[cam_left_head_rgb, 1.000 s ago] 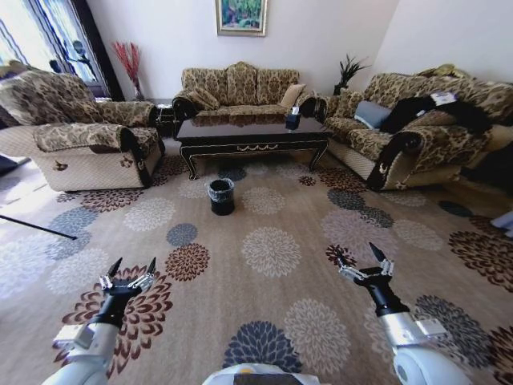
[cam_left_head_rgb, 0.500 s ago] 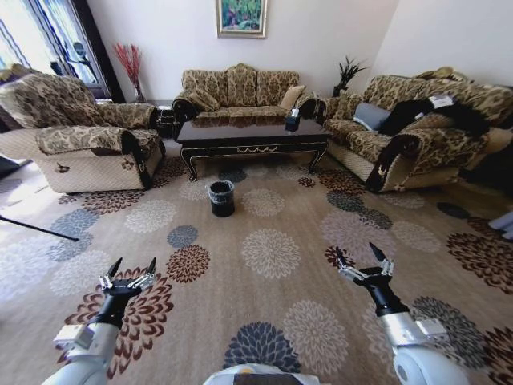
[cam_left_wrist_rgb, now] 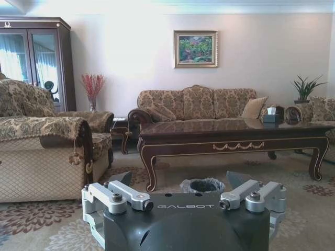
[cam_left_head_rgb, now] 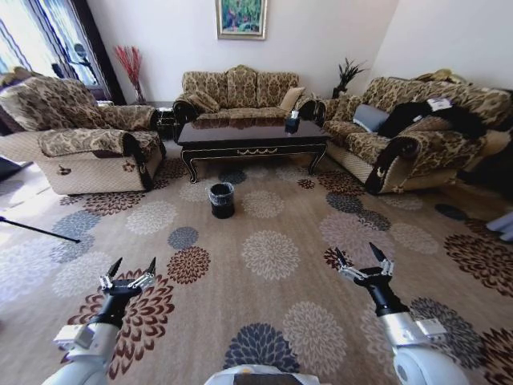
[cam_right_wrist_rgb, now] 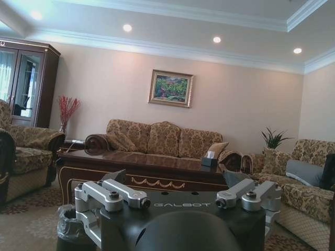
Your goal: Move to the front of the table and pick up the trash from the floor, then place it into the trash bin.
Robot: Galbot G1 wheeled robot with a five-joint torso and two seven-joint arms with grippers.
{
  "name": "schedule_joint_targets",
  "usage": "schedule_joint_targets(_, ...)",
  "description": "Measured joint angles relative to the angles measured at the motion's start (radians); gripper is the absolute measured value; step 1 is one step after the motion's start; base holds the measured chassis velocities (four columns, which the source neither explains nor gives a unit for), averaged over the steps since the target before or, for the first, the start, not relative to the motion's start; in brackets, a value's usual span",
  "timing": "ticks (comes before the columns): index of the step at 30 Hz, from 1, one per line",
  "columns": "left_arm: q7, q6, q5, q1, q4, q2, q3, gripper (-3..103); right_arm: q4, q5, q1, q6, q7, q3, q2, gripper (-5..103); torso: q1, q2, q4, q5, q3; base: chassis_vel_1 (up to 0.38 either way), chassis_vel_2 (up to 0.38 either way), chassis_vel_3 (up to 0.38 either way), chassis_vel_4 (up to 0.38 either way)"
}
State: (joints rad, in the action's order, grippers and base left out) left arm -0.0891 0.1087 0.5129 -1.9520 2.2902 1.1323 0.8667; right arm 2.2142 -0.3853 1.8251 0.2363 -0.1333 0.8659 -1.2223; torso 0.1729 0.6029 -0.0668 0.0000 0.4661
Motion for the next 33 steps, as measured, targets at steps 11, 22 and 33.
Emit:
schedule_joint_targets(11,0.0,0.0,0.0,0.0,0.0,0.0,0.0,100,0.0,0.0,0.0,0.0,0.0,0.0,0.0,100,0.019,0.045,0.0,0.0,0.026,0.0,0.0,0.0,0.0)
schedule_joint_targets(22,0.0,0.0,0.0,0.0,0.0,0.0,0.0,100,0.0,0.0,0.0,0.0,0.0,0.0,0.0,100,0.039,0.094,0.0,0.0,0.056,0.0,0.0,0.0,0.0)
schedule_joint_targets(33,0.0,0.0,0.0,0.0,0.0,0.0,0.0,100,0.0,0.0,0.0,0.0,0.0,0.0,0.0,100,0.059,0.143,0.0,0.0,0.083,0.0,0.0,0.0,0.0)
